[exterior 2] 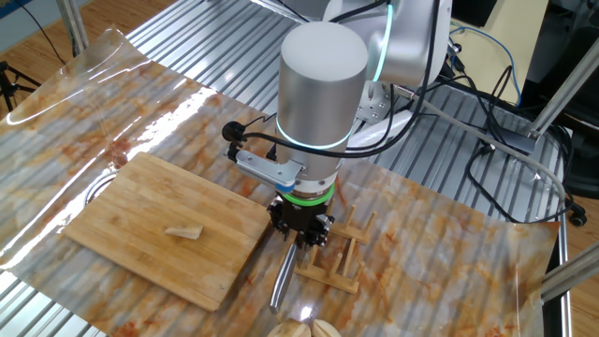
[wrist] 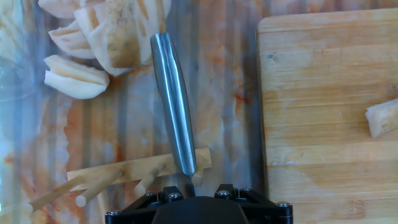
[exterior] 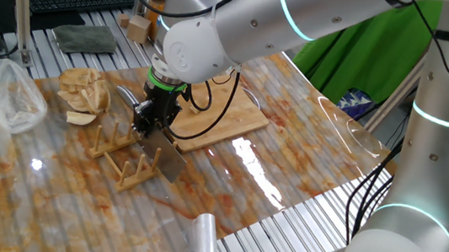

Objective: Slice the lotus root

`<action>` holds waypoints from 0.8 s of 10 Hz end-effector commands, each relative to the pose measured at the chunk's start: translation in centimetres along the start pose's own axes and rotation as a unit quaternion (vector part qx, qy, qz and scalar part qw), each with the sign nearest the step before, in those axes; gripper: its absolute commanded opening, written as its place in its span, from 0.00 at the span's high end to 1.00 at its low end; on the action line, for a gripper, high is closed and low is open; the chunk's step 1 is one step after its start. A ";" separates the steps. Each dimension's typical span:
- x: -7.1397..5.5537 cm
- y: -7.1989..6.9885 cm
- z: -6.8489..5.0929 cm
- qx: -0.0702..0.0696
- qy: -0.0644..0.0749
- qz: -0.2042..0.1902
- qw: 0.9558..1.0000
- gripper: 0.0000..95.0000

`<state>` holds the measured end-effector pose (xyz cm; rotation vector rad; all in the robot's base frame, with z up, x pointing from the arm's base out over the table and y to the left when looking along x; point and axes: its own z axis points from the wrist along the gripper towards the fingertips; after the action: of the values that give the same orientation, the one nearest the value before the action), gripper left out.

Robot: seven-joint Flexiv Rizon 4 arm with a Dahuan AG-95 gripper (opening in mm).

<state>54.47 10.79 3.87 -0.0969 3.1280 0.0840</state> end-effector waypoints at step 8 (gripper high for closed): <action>0.1 0.2 0.7 -0.001 0.000 -0.002 1.000 0.60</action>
<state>54.33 11.09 3.10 -0.1020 3.1282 0.0885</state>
